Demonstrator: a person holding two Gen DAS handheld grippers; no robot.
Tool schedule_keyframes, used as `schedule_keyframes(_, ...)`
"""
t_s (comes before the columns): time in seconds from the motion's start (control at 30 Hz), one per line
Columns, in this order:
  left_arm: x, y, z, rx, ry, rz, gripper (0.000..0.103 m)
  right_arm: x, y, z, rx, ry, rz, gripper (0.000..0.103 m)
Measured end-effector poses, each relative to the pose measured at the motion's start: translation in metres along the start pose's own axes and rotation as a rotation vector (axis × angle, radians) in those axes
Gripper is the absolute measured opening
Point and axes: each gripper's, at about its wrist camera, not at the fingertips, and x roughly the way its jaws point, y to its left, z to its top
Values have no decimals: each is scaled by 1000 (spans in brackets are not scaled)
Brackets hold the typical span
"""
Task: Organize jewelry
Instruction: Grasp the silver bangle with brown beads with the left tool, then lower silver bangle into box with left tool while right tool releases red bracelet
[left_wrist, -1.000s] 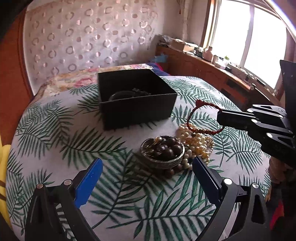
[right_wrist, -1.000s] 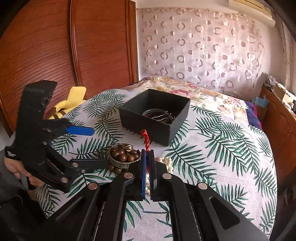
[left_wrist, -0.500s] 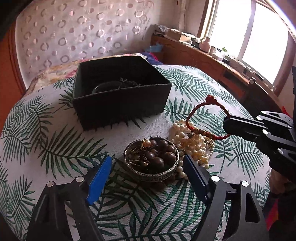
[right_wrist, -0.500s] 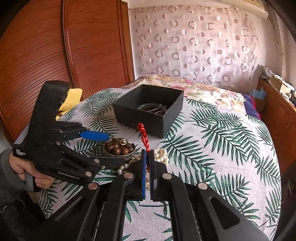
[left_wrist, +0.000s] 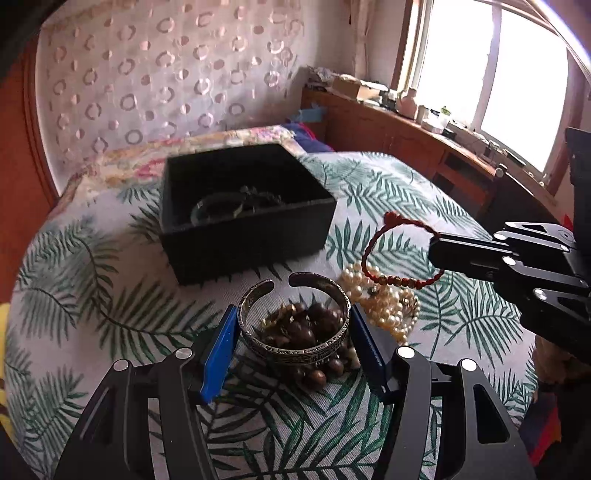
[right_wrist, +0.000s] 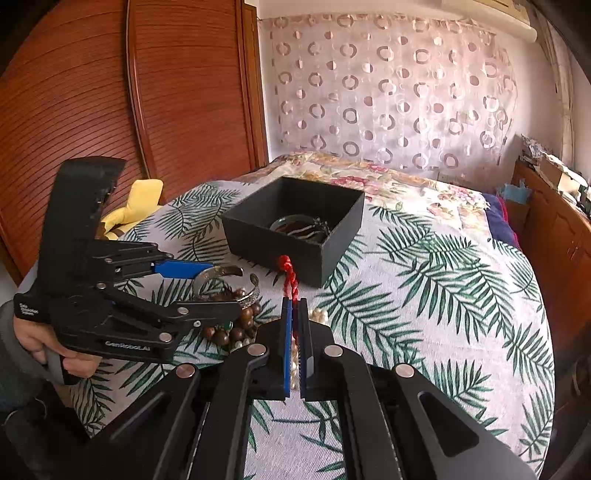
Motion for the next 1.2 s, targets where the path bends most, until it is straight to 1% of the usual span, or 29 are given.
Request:
schedule_keyframes(0.3,-14,16,21,-14,-58,24,57,-5,3,37,-32,-59,-6,4)
schedule_keyframes(0.5,-22,25,35,-22,-94,40,57,5,3,62,-53,-76,-5,3)
schedule_keyframes(0.63,-25,29,43,-22,-110,54,57,23,2,77,-58,-63,0,3)
schedule_keyframes(0.77,-23,33,51,-23,-113,70,57,42,1,85,-57,-37,10,3)
schedule_keyframes(1.03,-11,46,57,-29,-105,91,57,79,-9,83,-28,34,30,4)
schedule_keyframes(1.2,2,47,65,-26,-91,110,57,90,-16,83,-8,57,42,4)
